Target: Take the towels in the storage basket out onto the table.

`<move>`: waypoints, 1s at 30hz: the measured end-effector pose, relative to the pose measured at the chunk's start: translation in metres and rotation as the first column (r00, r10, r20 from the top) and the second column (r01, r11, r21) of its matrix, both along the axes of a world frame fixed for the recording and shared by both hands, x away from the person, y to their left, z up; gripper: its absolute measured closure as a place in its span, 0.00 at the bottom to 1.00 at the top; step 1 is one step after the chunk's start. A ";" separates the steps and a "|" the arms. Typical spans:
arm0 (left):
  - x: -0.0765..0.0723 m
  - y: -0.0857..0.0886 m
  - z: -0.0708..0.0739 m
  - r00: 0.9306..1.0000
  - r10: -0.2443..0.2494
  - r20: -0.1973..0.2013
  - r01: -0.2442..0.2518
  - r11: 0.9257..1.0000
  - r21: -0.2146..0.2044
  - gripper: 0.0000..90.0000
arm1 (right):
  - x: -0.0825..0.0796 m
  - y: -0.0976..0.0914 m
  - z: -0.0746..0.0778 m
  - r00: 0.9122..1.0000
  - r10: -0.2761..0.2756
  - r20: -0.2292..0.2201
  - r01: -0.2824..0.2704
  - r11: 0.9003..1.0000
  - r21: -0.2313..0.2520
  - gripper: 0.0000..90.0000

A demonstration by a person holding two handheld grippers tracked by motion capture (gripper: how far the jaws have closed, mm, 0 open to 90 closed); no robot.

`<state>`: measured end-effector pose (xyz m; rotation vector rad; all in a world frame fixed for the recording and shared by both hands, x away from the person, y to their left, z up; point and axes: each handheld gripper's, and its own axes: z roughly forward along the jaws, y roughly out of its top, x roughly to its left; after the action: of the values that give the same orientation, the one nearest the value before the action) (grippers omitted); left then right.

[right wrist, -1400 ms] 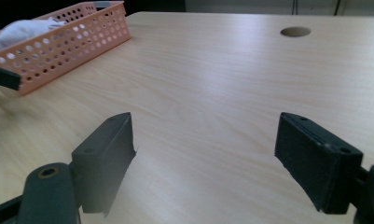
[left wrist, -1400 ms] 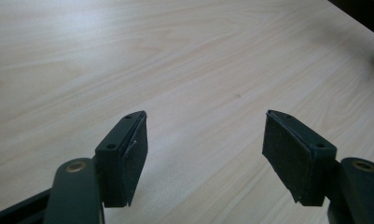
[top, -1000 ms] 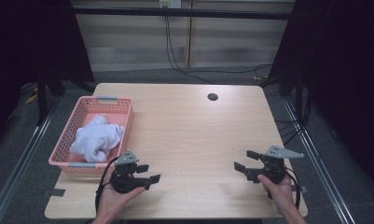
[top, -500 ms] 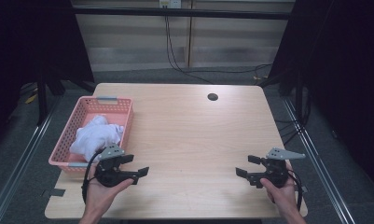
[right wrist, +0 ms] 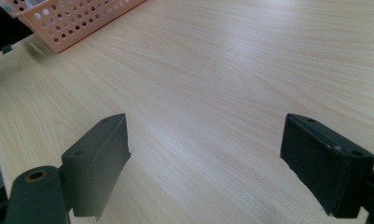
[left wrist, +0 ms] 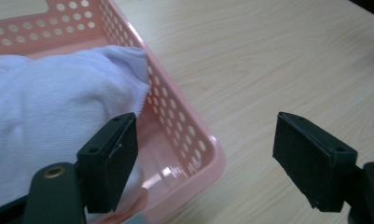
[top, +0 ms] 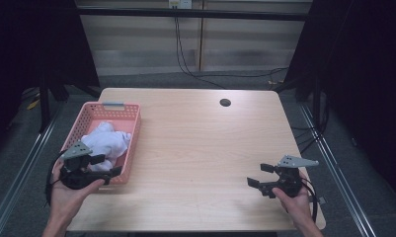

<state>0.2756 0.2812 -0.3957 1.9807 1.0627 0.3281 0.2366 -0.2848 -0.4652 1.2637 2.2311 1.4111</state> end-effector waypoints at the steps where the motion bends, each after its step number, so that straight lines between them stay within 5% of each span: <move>1: 0.002 0.005 0.002 1.000 0.007 -0.002 -0.007 1.000 -0.006 0.24 | 0.000 0.000 0.000 1.000 -0.003 -0.004 0.003 1.000 0.002 0.16; 3: 0.006 0.011 0.004 1.000 0.006 -0.011 -0.007 0.999 -0.039 0.24 | 0.000 0.000 0.000 1.000 -0.002 -0.004 0.002 1.000 0.001 0.16; 4: 0.014 0.021 0.007 0.998 0.049 -0.024 -0.049 0.999 0.003 0.28 | 0.000 -0.001 0.001 1.000 0.001 -0.008 -0.001 1.000 0.009 0.16; 8: 0.030 0.036 0.012 0.994 0.089 -0.065 -0.087 0.996 0.036 0.25 | 0.001 -0.003 0.000 1.000 -0.009 -0.009 0.009 1.000 0.007 0.16; 14: 0.045 0.048 0.019 0.992 0.109 -0.056 -0.107 0.994 0.039 0.20 | 0.003 -0.002 -0.001 1.000 -0.002 -0.016 0.002 1.000 0.006 0.16; 21: 0.074 0.060 0.003 0.986 0.124 -0.112 -0.118 0.991 0.059 0.18 | 0.003 0.001 -0.003 0.999 0.024 -0.032 -0.024 1.000 0.003 0.16; 22: 0.078 0.055 -0.001 0.983 0.117 -0.139 -0.101 0.988 0.118 0.18 | 0.004 0.000 -0.003 0.999 0.023 -0.033 -0.023 1.000 0.001 0.17; 25: 0.079 0.050 -0.003 0.989 0.110 -0.103 -0.093 0.984 0.155 0.19 | 0.003 0.000 -0.002 1.000 0.007 -0.028 -0.006 1.000 0.018 0.18; 26: 0.083 0.046 -0.006 0.986 0.084 -0.142 -0.062 0.986 0.156 0.17 | 0.003 0.000 -0.002 1.000 0.011 -0.025 -0.011 1.000 0.019 0.18; 30: 0.093 0.047 -0.017 0.980 0.088 -0.178 -0.058 0.984 0.169 0.18 | 0.005 0.000 -0.003 0.999 0.017 -0.037 -0.017 1.000 0.008 0.18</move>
<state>0.3690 0.3281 -0.4125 2.1544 1.2641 0.2822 0.2417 -0.2848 -0.4683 1.2864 2.2674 1.4153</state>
